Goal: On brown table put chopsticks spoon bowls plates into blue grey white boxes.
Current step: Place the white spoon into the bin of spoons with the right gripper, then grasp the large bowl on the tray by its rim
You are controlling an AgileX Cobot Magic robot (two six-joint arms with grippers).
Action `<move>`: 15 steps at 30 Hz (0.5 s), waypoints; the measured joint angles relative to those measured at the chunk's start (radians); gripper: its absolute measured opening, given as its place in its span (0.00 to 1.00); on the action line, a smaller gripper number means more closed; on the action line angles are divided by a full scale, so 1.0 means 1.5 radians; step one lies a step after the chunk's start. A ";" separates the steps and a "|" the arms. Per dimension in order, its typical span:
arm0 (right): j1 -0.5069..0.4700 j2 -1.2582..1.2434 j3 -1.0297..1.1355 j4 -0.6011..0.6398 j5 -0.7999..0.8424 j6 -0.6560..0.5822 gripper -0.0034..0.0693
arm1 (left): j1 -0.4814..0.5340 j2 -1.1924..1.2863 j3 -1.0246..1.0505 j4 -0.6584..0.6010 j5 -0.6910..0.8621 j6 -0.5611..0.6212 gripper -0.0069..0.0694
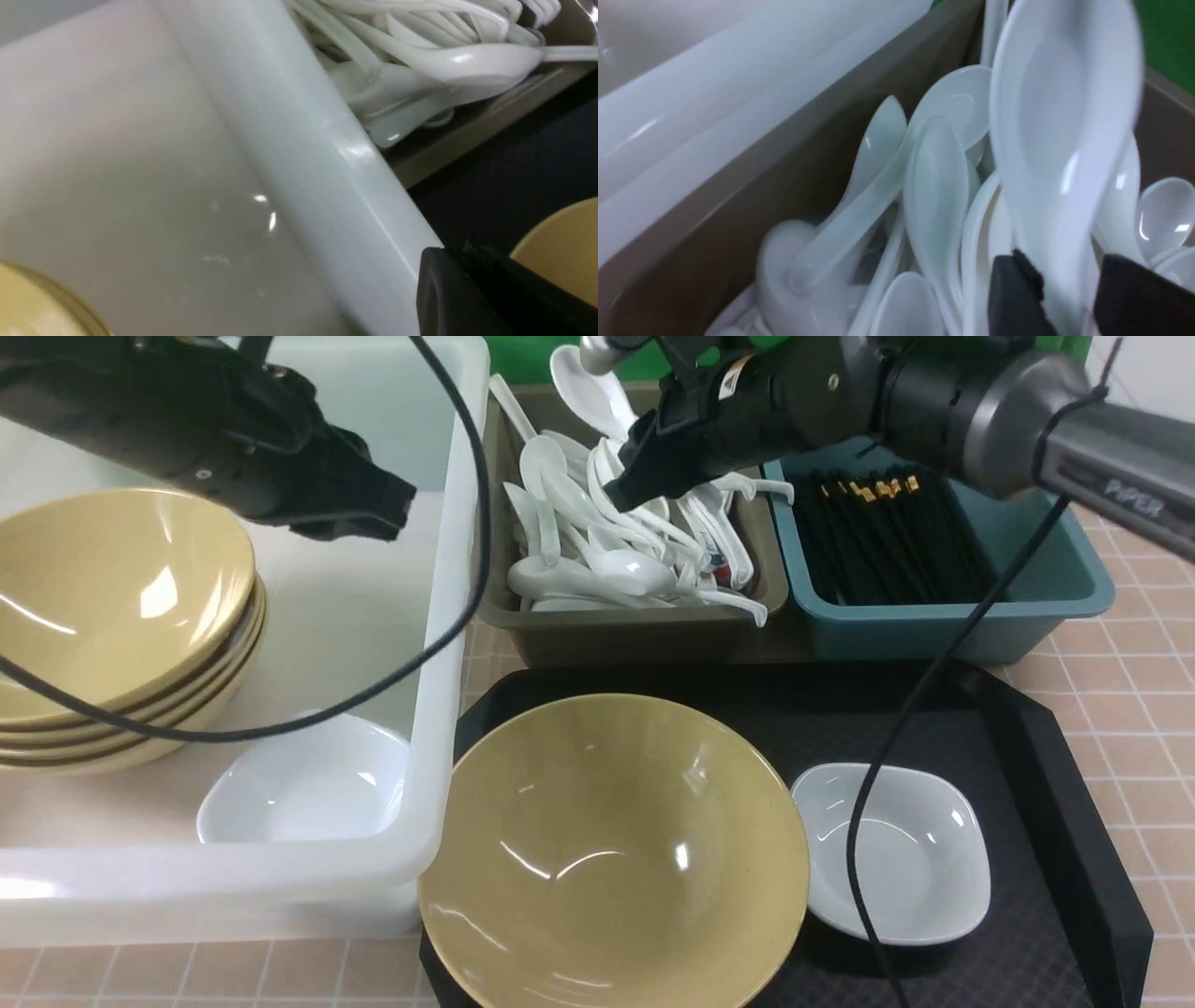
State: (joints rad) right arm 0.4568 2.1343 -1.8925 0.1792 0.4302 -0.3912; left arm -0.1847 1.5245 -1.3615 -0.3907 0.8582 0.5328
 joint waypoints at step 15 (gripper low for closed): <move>-0.025 -0.150 -0.161 -0.001 0.498 -0.021 0.83 | -0.153 0.109 -0.122 0.008 0.136 0.014 0.36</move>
State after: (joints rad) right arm 0.4196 1.9095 -2.1339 0.1772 1.1779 -0.4224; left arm -0.4144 1.6883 -1.5448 -0.3791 1.0627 0.5537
